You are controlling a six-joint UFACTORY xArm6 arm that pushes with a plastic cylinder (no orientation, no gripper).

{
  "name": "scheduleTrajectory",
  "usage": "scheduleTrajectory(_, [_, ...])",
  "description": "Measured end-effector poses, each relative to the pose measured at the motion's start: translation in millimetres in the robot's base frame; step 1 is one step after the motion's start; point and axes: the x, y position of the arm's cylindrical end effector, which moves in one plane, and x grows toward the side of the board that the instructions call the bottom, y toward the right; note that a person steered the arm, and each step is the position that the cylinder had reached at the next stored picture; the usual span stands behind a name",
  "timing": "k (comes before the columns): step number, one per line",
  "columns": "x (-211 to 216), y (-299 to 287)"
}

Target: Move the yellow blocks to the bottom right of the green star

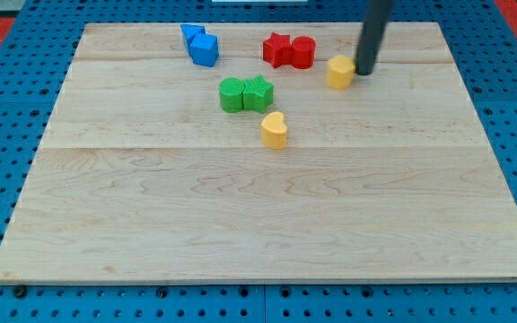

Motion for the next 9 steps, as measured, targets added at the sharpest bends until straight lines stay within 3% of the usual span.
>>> scheduleTrajectory(1, [-48, -11])
scheduleTrajectory(2, [-20, -43])
scheduleTrajectory(4, [66, -51])
scheduleTrajectory(5, [44, -30])
scheduleTrajectory(6, [63, 4])
scheduleTrajectory(7, [95, -47])
scheduleTrajectory(9, [98, -61])
